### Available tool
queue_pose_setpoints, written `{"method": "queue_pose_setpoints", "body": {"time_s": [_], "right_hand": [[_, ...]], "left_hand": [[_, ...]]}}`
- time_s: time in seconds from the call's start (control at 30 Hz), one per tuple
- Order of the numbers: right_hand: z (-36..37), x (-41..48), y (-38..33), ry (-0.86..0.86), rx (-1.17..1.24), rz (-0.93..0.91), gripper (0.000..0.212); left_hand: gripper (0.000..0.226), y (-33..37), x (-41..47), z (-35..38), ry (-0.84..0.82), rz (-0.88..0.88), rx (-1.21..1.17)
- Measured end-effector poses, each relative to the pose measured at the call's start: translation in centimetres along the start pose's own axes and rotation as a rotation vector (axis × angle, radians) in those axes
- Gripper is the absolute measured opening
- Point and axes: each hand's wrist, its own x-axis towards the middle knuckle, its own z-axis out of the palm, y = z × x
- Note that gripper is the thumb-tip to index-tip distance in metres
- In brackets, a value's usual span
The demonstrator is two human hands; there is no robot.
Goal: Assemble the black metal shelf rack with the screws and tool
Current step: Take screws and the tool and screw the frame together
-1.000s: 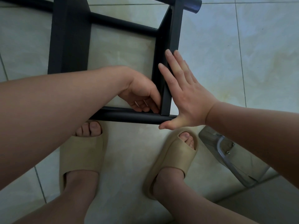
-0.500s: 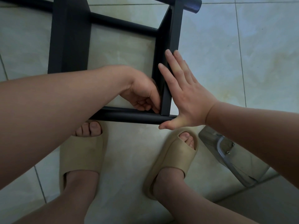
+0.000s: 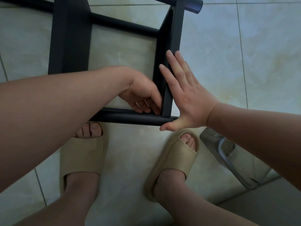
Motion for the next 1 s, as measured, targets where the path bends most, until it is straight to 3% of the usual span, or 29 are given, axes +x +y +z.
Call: {"method": "queue_pose_setpoints", "body": {"time_s": [0.2, 0.43, 1.0], "right_hand": [[0.03, -0.01, -0.02, -0.004, 0.007, 0.002, 0.138], [0.07, -0.02, 0.02, 0.004, 0.01, -0.003, 0.138], [-0.02, -0.02, 0.01, 0.003, 0.006, -0.003, 0.137]], "left_hand": [[0.025, 0.15, 0.41, 0.27, 0.031, 0.018, 0.002], [0.013, 0.28, 0.27, 0.32, 0.033, 0.035, -0.009], [0.01, 0.08, 0.03, 0.03, 0.017, -0.004, 0.019]]}}
